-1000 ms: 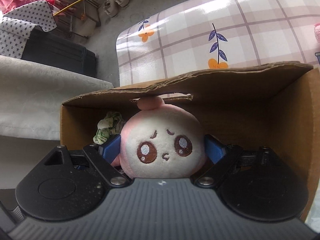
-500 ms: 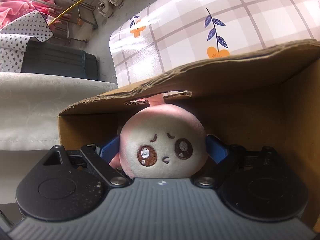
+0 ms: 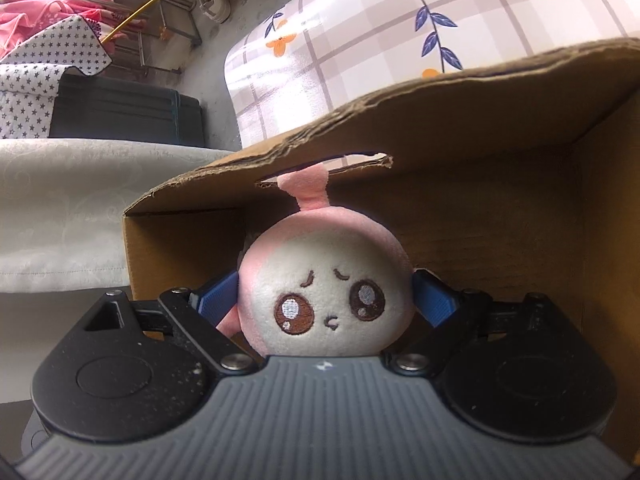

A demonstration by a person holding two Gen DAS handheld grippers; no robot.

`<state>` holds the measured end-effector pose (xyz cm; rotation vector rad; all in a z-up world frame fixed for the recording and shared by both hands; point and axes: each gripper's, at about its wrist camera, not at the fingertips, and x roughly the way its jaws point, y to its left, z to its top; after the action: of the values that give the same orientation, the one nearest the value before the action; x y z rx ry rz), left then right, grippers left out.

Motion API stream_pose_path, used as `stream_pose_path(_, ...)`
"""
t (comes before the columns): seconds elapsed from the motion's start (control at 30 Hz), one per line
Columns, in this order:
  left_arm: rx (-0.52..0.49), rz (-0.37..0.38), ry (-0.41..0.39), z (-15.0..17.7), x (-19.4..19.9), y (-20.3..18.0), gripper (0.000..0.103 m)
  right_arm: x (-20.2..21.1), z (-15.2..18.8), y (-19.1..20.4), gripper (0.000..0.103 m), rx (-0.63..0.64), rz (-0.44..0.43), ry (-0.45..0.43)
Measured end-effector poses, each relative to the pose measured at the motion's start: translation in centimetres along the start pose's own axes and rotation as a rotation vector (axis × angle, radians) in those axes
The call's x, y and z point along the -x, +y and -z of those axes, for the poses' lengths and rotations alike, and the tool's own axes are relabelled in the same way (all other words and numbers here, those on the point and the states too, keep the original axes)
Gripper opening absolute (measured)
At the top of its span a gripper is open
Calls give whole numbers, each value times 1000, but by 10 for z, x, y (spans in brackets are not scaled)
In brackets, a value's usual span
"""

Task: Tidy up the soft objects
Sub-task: 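Lower the scrunchie into the box with the left tool while the right releases the doll inside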

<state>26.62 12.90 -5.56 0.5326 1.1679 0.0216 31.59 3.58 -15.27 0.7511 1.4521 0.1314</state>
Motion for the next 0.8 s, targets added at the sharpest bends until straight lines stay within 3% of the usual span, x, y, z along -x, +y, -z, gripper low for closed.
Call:
stream_pose_path(0.17, 59, 49, 4, 1, 9, 6, 84, 7, -1, -3, 98, -29, -50, -22)
stream_pose_path(0.57, 87, 83, -12, -2, 23, -3, 85, 43, 11, -1, 99, 23, -42, -73)
stream_pose_path(0.67, 104, 98, -21, -1, 34, -5, 88, 68, 18, -3, 99, 42, -85, -110)
stream_pose_path(0.8, 132, 124, -29, 0, 53, -9, 89, 106, 28, -13, 99, 50, -205, -144)
